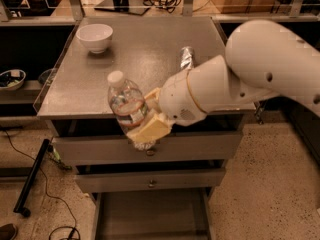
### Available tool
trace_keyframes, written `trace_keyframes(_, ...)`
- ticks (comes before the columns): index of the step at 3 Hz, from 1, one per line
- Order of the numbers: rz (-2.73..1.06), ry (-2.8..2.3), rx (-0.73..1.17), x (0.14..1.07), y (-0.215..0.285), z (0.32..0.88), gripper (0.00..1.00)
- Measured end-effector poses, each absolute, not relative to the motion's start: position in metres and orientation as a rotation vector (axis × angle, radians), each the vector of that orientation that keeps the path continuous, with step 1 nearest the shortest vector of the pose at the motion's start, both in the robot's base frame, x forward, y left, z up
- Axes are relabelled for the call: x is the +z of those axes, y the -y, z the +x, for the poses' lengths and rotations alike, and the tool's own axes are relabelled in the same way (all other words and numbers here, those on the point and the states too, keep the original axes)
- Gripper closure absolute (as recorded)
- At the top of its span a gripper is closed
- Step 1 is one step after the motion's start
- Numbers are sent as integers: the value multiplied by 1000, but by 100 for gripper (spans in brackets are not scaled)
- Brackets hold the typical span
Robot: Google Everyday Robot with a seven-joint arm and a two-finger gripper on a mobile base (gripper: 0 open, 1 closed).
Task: Place water bottle into bottom drawer
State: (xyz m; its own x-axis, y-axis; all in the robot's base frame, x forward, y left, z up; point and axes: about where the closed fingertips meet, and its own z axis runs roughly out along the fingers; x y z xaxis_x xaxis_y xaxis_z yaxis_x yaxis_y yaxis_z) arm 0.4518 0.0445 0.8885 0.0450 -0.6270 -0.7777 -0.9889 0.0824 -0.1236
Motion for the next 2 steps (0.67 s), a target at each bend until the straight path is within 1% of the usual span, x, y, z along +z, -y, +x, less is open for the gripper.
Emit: trace_keyframes(2,-1580,-1729,688,838,-16,428,100)
